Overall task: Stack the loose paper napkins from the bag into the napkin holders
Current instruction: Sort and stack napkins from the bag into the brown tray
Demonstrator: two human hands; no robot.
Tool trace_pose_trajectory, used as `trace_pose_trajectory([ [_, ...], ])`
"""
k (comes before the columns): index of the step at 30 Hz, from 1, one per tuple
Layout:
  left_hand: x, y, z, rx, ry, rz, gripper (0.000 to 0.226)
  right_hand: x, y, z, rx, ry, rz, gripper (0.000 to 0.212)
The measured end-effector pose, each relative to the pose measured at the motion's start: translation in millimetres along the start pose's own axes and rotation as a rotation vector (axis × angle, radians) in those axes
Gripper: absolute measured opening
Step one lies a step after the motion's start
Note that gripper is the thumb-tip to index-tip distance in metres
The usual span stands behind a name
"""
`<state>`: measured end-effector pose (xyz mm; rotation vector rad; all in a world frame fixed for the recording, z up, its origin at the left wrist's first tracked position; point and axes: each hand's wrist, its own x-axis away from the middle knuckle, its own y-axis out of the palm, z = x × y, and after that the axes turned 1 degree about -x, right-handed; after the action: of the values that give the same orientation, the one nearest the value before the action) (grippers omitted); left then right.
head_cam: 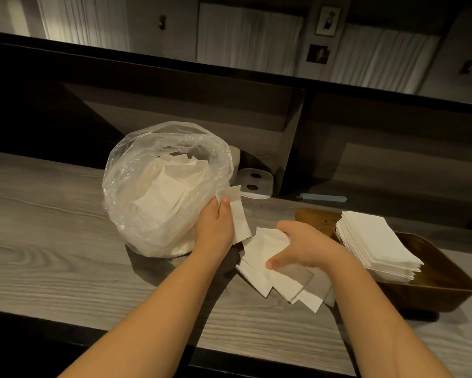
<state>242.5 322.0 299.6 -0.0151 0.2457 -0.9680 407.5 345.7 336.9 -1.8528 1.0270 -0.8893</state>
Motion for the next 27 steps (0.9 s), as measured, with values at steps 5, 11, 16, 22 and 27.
trace_pose_trajectory([
  [5,-1.9,-0.2,-2.0,-0.014,0.038,0.033,0.035,9.1,5.5,7.8,-0.300,-0.128,0.170,0.031],
  [11,-3.0,-7.5,2.2,-0.022,-0.111,-0.170,0.025,17.4,-1.9,3.3,-1.001,-0.190,0.300,0.044],
  [16,1.5,-26.4,12.9,0.217,-0.472,-0.525,0.014,14.9,1.0,11.5,-0.631,-0.135,0.222,0.038],
  [22,-4.2,-32.7,6.4,0.212,-0.557,-0.665,0.018,19.7,-3.5,13.0,-0.641,-0.097,0.141,0.039],
  [27,-4.7,-29.8,-0.7,0.249,-0.585,-0.720,0.022,21.5,-2.6,10.9,-0.615,-0.120,0.019,0.047],
])
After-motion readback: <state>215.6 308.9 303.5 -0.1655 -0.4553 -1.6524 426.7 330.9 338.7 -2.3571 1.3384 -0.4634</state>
